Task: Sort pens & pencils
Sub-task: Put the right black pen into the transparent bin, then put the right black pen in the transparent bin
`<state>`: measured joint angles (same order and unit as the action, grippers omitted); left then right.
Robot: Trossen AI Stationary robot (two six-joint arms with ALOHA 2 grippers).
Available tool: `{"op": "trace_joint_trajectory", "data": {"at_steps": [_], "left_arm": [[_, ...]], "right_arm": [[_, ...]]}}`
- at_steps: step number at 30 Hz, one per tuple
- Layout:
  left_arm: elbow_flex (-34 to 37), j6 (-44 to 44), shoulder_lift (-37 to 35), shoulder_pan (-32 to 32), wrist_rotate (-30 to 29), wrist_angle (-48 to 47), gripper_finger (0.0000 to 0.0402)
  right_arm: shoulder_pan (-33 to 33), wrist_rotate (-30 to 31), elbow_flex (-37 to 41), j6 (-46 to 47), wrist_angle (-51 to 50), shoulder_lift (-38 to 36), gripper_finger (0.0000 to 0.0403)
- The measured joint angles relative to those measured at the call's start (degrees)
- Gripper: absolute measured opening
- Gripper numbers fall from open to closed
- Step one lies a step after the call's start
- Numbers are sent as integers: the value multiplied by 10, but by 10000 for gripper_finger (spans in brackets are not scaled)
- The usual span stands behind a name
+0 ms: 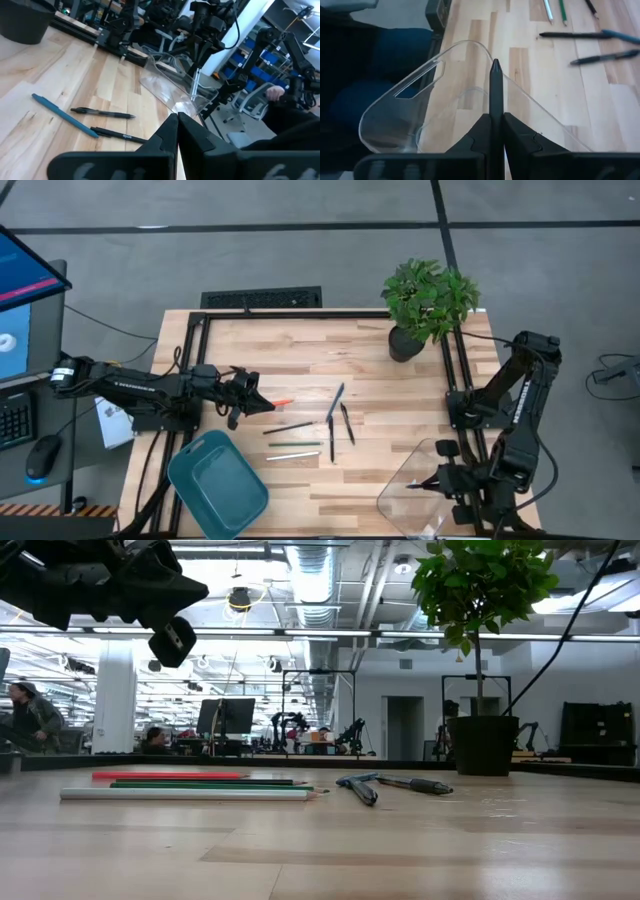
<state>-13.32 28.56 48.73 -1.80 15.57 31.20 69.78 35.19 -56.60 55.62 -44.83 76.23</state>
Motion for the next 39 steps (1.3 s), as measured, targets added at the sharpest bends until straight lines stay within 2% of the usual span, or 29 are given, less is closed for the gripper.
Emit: {"op": "trace_joint_trajectory", "data": {"at_steps": [13,18,22,25,28,39], "left_arm": [[0,-2,0,0,3,0,0],[0,-3,0,0,11,0,0],[0,-7,0,0,11,0,0],[0,-21,0,0,11,0,0],[0,-28,0,0,11,0,0],[0,8,0,0,4,0,0]], "right_arm": [[-29,-9,0,162,-45,0,84],[-45,-38,0,160,-48,0,84],[-66,0,0,132,-64,0,84],[-100,67,0,129,-93,0,83],[-145,95,0,106,-109,0,83],[-326,101,0,34,-102,0,83]]}}
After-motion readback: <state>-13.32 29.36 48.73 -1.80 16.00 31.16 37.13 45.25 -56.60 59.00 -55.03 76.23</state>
